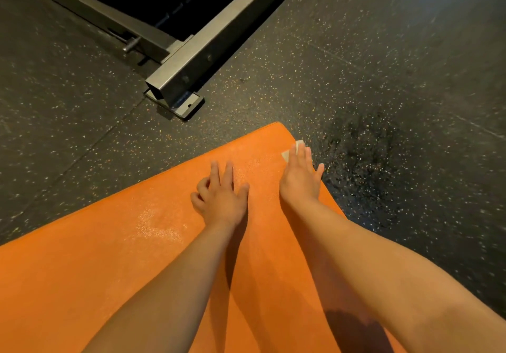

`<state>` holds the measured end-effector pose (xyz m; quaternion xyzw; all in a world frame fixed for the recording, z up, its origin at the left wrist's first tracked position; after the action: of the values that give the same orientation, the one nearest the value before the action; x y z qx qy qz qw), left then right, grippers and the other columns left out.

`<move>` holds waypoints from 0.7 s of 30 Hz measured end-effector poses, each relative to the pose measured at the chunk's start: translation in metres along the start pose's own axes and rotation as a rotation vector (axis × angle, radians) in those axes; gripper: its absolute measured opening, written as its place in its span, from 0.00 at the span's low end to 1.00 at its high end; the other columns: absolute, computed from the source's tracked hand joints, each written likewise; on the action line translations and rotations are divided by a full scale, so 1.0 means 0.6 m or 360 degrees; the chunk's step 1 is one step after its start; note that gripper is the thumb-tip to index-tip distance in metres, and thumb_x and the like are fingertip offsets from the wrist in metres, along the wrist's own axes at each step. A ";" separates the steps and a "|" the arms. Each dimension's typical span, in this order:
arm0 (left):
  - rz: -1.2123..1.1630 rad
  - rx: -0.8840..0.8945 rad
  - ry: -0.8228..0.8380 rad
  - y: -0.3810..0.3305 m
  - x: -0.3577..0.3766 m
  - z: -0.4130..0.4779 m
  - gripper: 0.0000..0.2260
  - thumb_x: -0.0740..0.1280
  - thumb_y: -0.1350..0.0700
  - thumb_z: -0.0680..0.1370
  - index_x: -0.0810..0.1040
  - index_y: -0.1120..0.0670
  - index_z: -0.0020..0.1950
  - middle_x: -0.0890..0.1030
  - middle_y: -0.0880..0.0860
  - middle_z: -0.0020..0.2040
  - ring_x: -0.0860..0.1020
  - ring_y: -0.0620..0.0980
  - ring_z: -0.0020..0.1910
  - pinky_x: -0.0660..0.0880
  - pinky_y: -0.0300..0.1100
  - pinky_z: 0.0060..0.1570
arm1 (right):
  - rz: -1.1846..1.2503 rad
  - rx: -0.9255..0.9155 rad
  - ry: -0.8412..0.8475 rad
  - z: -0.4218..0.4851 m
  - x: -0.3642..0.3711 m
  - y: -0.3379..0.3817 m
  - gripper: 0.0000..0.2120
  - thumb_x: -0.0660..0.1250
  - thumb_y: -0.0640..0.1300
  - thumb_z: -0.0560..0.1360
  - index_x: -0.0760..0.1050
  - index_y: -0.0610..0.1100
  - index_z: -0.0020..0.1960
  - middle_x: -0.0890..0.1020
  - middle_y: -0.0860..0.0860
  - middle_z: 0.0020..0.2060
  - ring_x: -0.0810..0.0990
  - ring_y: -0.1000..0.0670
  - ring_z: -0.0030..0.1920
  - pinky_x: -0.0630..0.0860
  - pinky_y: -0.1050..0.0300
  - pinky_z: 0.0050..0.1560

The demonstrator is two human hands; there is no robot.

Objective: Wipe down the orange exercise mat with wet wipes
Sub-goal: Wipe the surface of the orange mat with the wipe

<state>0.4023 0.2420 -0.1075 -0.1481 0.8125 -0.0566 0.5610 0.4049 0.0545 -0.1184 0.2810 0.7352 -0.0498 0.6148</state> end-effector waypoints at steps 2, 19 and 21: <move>-0.0017 -0.0054 0.0009 -0.011 -0.006 0.005 0.29 0.58 0.37 0.80 0.52 0.35 0.80 0.45 0.45 0.83 0.55 0.55 0.74 0.53 0.55 0.70 | 0.0057 -0.0012 0.0018 0.003 -0.001 0.014 0.35 0.52 0.33 0.80 0.43 0.48 0.83 0.41 0.52 0.82 0.39 0.50 0.81 0.39 0.37 0.78; 0.0003 0.0213 0.0099 -0.015 -0.002 0.040 0.31 0.55 0.36 0.78 0.46 0.32 0.79 0.37 0.47 0.82 0.43 0.55 0.78 0.41 0.62 0.73 | 0.0092 -0.0254 0.0001 0.081 0.007 0.098 0.34 0.53 0.34 0.80 0.48 0.49 0.83 0.45 0.54 0.82 0.40 0.51 0.81 0.37 0.38 0.78; -0.0019 0.0244 0.0075 -0.011 0.000 0.042 0.30 0.55 0.36 0.78 0.48 0.32 0.79 0.37 0.47 0.82 0.44 0.55 0.78 0.42 0.62 0.73 | 0.0049 -0.0576 0.0078 0.071 0.018 0.117 0.32 0.53 0.36 0.81 0.51 0.50 0.83 0.48 0.54 0.82 0.42 0.52 0.82 0.37 0.39 0.77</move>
<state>0.4267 0.2377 -0.1149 -0.1083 0.8178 -0.1253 0.5511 0.4747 0.0991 -0.1196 0.1782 0.7426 0.0995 0.6379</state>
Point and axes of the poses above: each hand's wrist, its own z-axis towards the middle knuckle, its own x-axis out of the palm, y = z × x, the point moved 3 cm from there along z, towards the middle knuckle
